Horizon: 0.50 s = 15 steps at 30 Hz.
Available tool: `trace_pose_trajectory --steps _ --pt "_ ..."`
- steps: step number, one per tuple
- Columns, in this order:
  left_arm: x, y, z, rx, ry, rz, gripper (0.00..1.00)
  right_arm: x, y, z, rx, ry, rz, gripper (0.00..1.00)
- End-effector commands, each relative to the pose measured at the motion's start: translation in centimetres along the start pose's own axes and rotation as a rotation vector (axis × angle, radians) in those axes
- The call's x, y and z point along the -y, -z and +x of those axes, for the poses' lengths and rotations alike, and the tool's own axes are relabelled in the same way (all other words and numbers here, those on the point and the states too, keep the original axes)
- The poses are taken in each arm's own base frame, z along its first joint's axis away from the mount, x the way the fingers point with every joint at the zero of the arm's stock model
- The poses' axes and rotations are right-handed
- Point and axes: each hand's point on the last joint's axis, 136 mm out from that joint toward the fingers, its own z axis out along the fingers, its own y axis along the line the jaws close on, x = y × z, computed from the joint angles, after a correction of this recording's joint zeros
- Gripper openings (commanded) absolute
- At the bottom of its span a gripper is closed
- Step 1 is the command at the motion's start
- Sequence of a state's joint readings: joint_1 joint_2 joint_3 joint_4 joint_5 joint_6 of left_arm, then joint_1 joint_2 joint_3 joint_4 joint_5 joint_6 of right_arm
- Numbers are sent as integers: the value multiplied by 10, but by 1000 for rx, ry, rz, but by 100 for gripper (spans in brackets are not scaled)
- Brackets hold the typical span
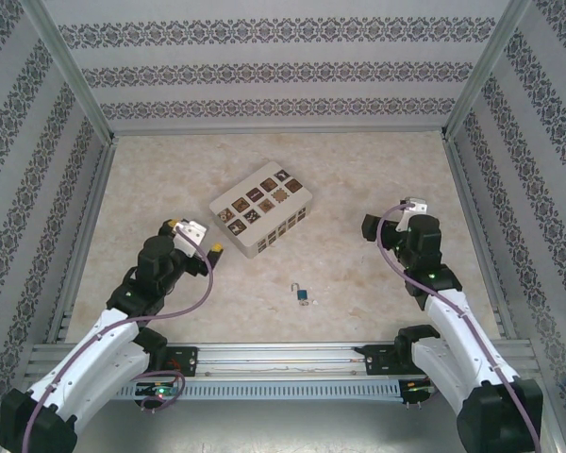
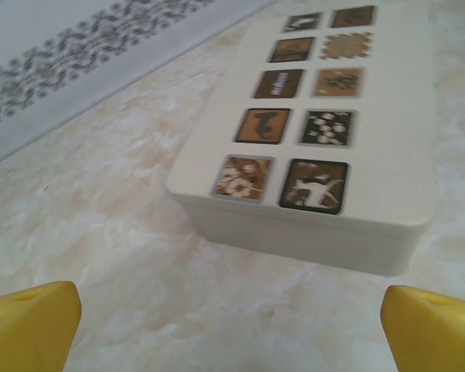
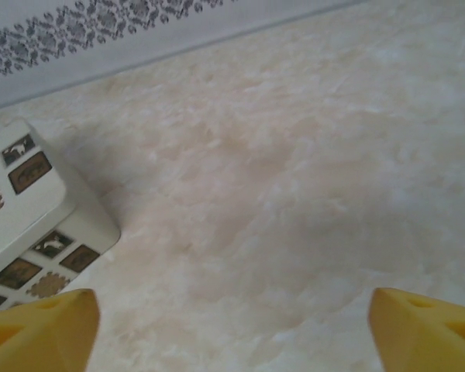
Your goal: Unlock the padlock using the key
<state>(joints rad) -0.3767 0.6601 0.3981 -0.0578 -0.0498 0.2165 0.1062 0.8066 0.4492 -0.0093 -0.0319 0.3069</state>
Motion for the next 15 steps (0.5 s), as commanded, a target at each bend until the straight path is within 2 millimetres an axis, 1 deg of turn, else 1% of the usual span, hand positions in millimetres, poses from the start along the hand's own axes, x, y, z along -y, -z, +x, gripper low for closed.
trace_pose_trajectory --steps 1,5,6,7,11,15 --pt "-36 4 -12 30 197 -176 99 11 -3 -12 90 91 50 98" --pt "-49 -6 13 -13 283 -272 99 18 -11 -12 141 146 69 98" --pt "-49 -9 17 -20 290 -279 99 18 -13 -17 163 150 72 98" --pt "-51 -11 19 -18 291 -289 99 23 -16 -6 148 150 81 98" --pt "-60 -14 21 -18 266 -334 99 27 -22 -3 156 171 88 98" --pt "-69 -16 30 -39 269 -364 99 32 -28 2 155 175 90 98"
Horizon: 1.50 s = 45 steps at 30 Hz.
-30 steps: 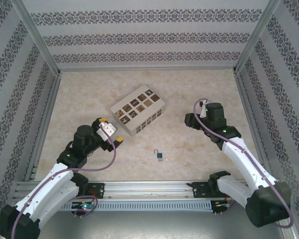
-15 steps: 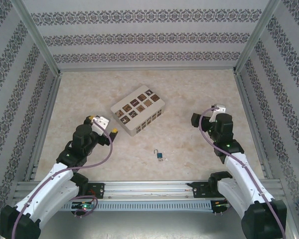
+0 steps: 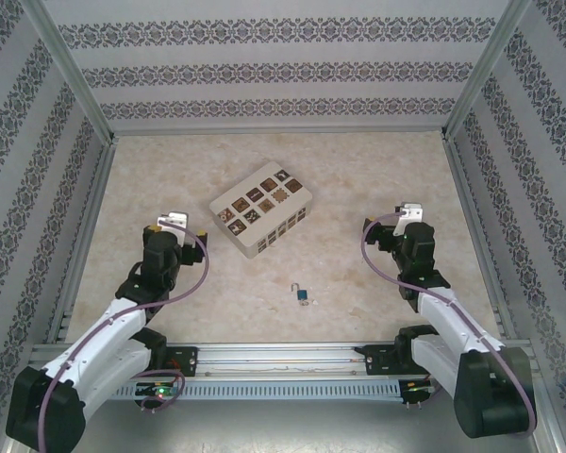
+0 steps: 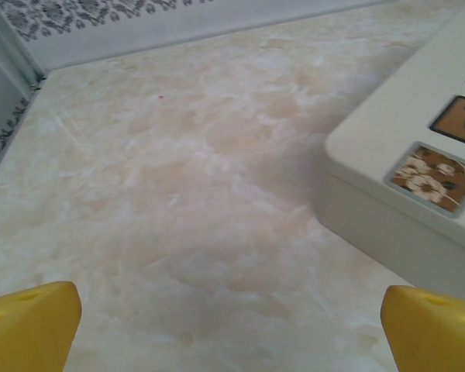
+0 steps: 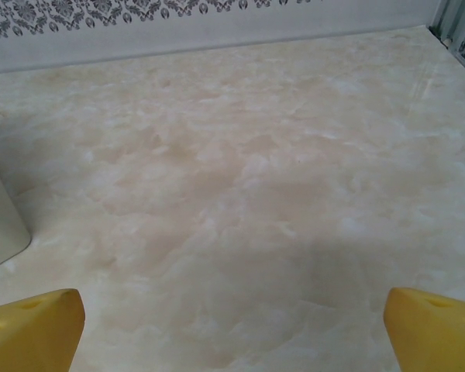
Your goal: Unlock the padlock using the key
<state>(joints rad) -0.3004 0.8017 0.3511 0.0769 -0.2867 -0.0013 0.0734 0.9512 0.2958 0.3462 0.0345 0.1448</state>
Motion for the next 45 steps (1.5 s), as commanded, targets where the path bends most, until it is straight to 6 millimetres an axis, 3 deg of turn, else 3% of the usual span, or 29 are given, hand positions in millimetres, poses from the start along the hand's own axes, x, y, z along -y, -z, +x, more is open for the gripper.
trace_pose_trajectory --steps 1,9,15,24,30,37,45 --pt "-16 -3 -8 52 49 -66 99 5 -2 -12 82 27 14 98" --pt "-35 -15 0 101 87 -117 99 12 -14 -9 144 26 -1 98" --pt "-33 -25 -6 145 82 -95 99 5 -23 -16 216 77 -48 98" --pt "-27 -42 -3 161 70 -67 99 -2 -39 -10 211 128 -94 98" --pt "-22 -58 -2 161 47 -47 99 2 -55 1 183 113 -101 99" --pt "-15 -72 -9 232 54 -4 99 8 -62 -2 172 76 -102 98" --pt "-12 -93 11 236 46 -5 99 15 -64 -4 162 32 -113 99"
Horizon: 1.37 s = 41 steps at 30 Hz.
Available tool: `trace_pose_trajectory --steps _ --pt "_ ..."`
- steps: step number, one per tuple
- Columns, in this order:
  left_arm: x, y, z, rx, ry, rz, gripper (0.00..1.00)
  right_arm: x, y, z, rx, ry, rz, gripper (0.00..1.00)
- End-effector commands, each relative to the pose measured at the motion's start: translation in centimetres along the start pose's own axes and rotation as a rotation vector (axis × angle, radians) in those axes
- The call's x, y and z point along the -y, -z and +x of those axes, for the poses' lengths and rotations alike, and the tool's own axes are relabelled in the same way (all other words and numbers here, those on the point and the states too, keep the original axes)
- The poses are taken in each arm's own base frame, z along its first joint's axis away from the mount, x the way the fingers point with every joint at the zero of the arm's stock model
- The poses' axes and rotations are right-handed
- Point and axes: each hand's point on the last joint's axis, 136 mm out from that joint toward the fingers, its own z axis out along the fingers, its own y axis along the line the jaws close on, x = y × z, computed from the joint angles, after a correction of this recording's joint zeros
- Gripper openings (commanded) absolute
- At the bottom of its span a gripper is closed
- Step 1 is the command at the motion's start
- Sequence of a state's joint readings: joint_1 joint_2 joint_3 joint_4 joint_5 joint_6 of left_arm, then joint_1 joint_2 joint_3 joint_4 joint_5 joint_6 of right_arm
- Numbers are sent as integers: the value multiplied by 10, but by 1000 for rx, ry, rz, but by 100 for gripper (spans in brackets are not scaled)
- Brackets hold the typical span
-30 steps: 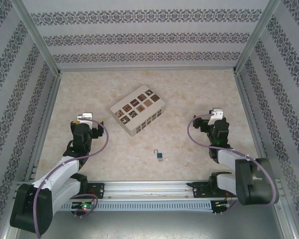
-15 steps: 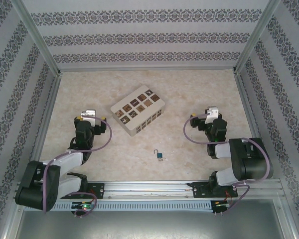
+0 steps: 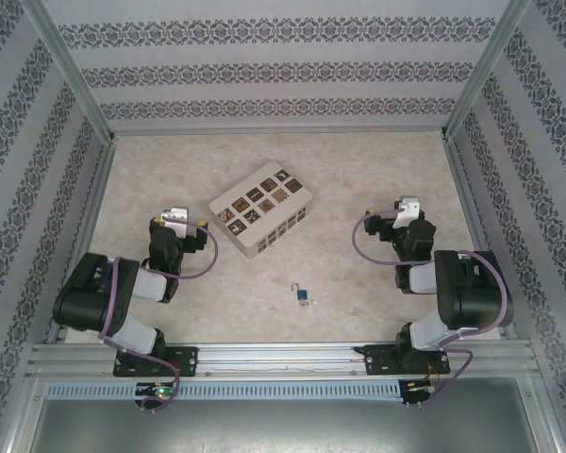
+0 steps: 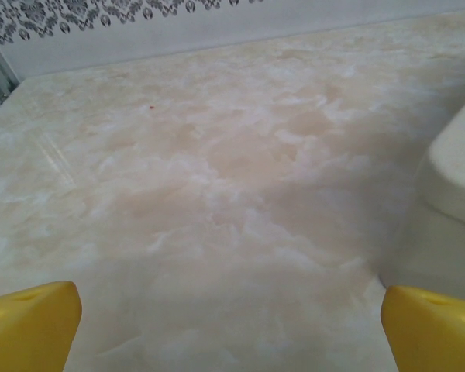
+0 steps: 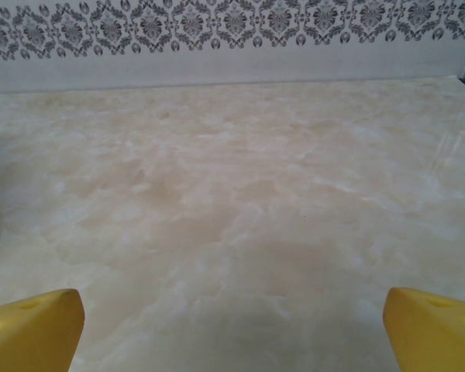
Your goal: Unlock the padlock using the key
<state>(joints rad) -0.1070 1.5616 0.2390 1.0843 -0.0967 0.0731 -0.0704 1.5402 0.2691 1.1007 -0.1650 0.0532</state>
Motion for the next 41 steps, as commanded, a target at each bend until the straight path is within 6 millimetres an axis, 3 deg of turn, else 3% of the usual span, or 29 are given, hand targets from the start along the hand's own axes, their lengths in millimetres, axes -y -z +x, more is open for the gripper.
trace_pose_trajectory --steps 1,9,10,41 --pt "-9 -2 -27 149 20 -30 99 -2 -5 -11 25 -28 -30 98" --pt "-28 -29 -18 -18 108 -44 99 -1 -12 -2 -44 -2 27 98" --pt "-28 -29 -17 -18 116 -35 99 -2 -19 -13 -31 16 44 99" --pt "-29 -28 -18 -15 115 -38 99 -1 -18 -11 -37 47 98 98"
